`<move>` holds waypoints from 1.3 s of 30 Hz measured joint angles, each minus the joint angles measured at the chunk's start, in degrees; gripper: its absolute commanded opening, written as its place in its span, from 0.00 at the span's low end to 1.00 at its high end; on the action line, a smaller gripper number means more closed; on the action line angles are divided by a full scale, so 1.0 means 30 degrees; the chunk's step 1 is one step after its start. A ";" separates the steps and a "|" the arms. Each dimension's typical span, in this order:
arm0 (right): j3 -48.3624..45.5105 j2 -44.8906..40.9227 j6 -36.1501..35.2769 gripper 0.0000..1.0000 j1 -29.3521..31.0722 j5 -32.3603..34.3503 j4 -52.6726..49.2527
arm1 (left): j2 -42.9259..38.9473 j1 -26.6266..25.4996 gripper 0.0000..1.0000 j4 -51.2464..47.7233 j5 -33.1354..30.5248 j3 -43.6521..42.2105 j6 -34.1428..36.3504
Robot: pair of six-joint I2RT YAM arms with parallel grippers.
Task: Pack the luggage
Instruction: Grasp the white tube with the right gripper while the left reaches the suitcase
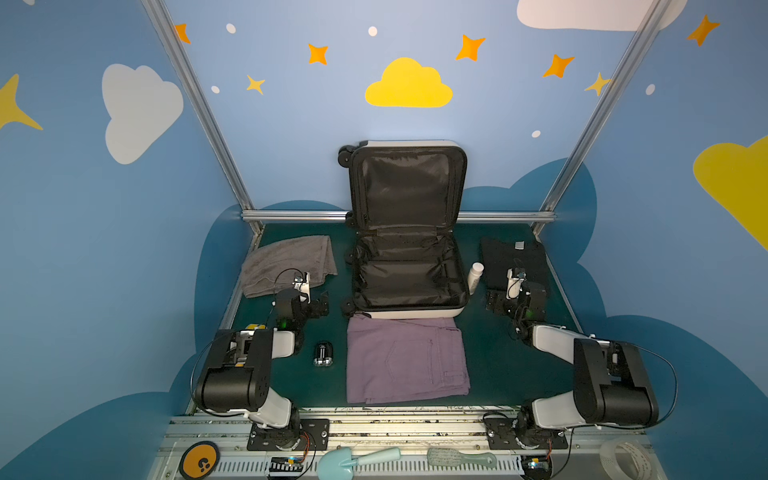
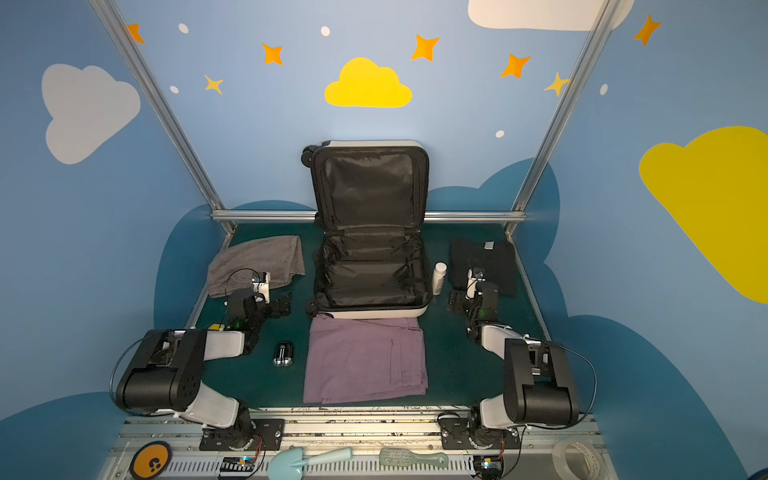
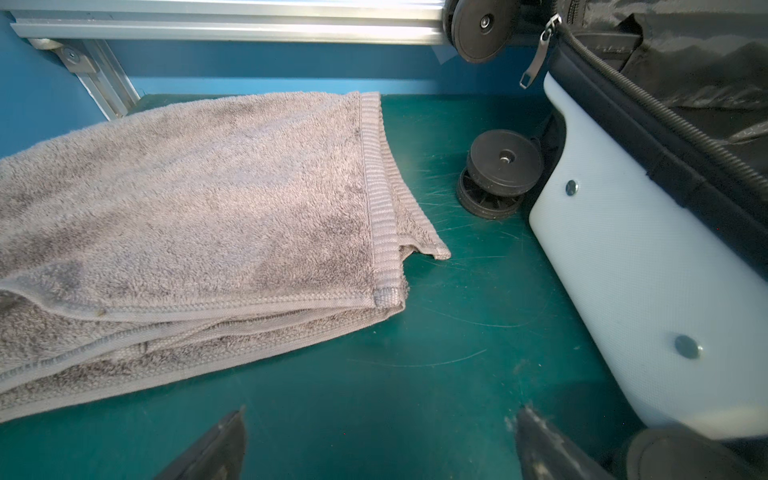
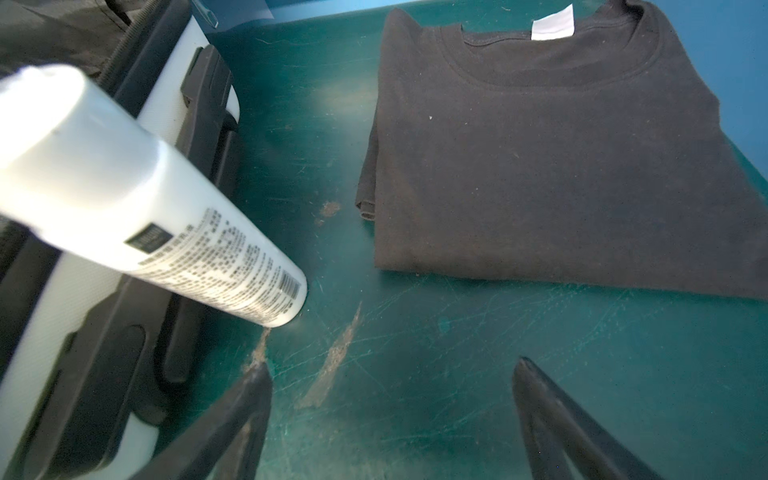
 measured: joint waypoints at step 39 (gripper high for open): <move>1.3595 0.0007 0.6295 0.71 -0.0015 -0.6244 -1.6291 | -0.6411 -0.2586 1.00 -1.5030 0.3934 0.9566 -0.7956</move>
